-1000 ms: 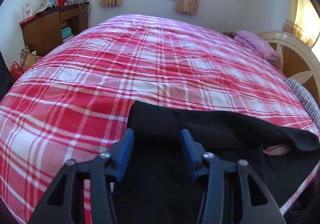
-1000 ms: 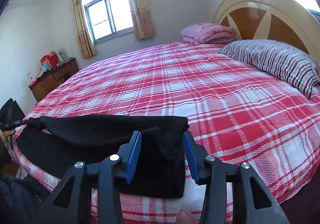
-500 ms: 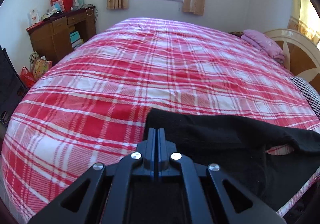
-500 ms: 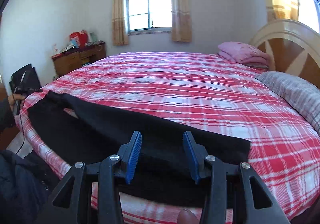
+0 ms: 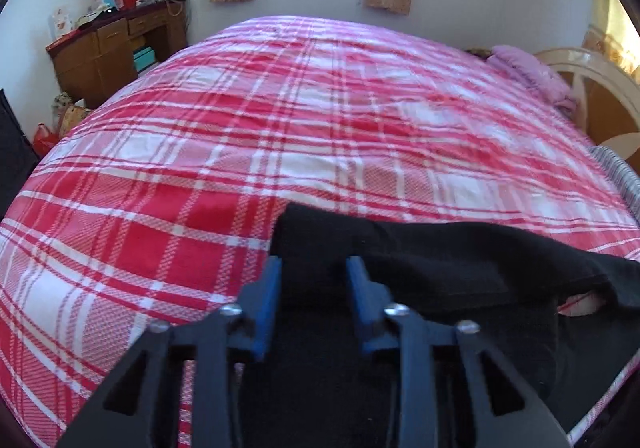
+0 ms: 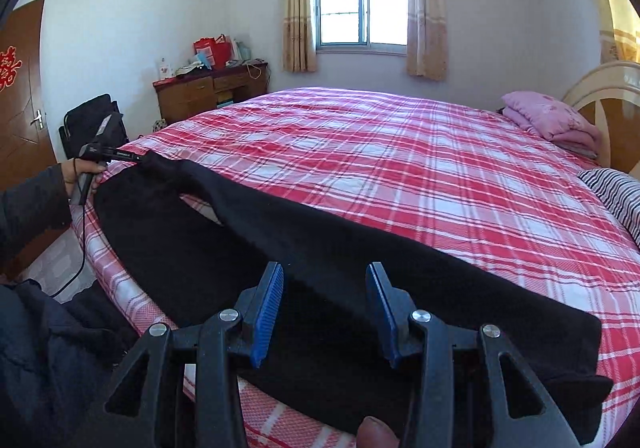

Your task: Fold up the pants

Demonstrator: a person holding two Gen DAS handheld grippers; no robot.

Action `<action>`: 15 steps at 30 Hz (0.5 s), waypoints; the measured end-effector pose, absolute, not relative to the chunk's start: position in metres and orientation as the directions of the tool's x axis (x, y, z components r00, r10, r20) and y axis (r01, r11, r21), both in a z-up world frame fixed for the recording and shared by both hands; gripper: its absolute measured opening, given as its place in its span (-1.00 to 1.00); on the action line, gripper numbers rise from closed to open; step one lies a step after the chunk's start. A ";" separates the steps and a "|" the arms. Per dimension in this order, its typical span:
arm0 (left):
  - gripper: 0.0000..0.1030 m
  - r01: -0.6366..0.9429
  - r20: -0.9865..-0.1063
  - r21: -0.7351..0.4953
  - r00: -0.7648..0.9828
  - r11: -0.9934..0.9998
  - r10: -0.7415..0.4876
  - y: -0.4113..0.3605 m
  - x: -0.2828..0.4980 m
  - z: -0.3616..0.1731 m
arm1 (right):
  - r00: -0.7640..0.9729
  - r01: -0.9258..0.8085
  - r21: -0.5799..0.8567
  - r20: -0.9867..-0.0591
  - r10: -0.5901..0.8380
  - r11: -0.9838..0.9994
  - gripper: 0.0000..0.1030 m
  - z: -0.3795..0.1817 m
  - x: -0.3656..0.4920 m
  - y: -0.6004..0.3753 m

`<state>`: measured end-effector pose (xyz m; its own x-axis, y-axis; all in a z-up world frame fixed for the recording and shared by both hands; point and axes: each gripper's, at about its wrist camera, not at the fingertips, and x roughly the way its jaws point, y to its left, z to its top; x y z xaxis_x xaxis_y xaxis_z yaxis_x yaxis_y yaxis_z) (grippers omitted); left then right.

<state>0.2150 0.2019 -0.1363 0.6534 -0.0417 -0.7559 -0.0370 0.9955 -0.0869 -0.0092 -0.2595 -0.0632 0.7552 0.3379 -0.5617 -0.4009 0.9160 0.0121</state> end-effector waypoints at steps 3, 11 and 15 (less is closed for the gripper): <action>-0.85 -0.045 -0.753 -0.072 0.657 0.996 -0.025 0.206 0.212 -0.133 | 0.750 -0.404 0.023 -0.563 0.346 0.914 -0.12 -0.068 -0.009 -0.255; -0.91 0.007 -0.724 -0.149 0.680 0.989 -0.113 0.215 0.183 -0.105 | 0.737 -0.436 -0.027 -0.584 0.339 0.900 -0.12 -0.072 -0.002 -0.226; -0.91 0.030 -0.700 -0.220 0.691 0.975 -0.179 0.224 0.165 -0.085 | 0.726 -0.469 -0.060 -0.594 0.346 0.881 -0.12 -0.073 0.003 -0.207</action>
<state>0.1651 0.2243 -0.0853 0.6911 -0.1790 -0.7002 0.0300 0.9751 -0.2197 0.0027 -0.2069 -0.0733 0.7262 0.3464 -0.5939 -0.4692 0.8810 -0.0599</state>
